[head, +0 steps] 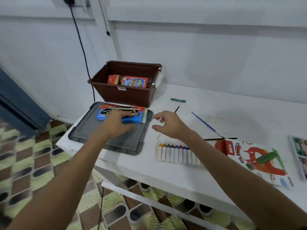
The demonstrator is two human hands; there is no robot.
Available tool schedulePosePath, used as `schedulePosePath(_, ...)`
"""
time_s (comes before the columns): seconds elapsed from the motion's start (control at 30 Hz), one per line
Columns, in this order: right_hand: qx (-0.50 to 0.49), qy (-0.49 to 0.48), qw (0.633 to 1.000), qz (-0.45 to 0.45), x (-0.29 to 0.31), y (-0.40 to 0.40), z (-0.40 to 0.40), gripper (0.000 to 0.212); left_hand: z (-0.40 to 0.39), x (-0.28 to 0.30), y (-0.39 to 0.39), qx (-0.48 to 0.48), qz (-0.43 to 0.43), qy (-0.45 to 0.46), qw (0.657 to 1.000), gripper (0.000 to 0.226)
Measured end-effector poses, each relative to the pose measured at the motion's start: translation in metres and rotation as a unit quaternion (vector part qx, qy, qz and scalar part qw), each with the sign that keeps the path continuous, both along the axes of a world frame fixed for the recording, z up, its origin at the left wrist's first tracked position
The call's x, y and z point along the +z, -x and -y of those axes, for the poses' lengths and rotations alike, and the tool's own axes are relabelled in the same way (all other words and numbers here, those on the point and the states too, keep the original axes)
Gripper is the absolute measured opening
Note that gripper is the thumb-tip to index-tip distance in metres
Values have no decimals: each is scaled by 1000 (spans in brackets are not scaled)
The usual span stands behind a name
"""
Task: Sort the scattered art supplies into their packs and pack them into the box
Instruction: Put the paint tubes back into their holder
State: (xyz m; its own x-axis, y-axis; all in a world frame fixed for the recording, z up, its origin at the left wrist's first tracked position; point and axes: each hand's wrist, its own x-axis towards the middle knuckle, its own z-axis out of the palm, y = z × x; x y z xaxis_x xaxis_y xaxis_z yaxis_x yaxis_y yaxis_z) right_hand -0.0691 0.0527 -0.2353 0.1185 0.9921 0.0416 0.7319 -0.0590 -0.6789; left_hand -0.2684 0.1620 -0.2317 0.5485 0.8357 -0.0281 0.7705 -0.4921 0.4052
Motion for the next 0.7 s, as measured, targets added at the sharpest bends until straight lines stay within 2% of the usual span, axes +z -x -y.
schedulePosePath(0.07, 2, 14, 1000, 15, 0, 12, -28, 30, -26, -4, 25, 30, 4, -8, 1000, 54)
schedulePosePath(0.17, -65, 65, 995, 24, -8, 24, -61, 22, -58, -12, 53, 77, -20, 11, 997, 71)
schedulePosePath(0.3, -78, 89, 993, 23, -19, 41, -76, 10, -90, -18, 67, 80, -25, 54, 995, 86)
schedulePosePath(0.47, -83, 74, 994, 21, -36, 46, -80, 24, -113, -18, 62, 24, -73, 86, 993, 112)
schedulePosePath(0.57, -99, 65, 993, 0, -38, 42, -80, 22, -121, -19, 59, -5, -106, 95, 990, 114)
schedulePosePath(0.7, -115, 48, 992, -23, -38, 35, -74, 30, -115, -14, 61, -3, -163, 62, 985, 113)
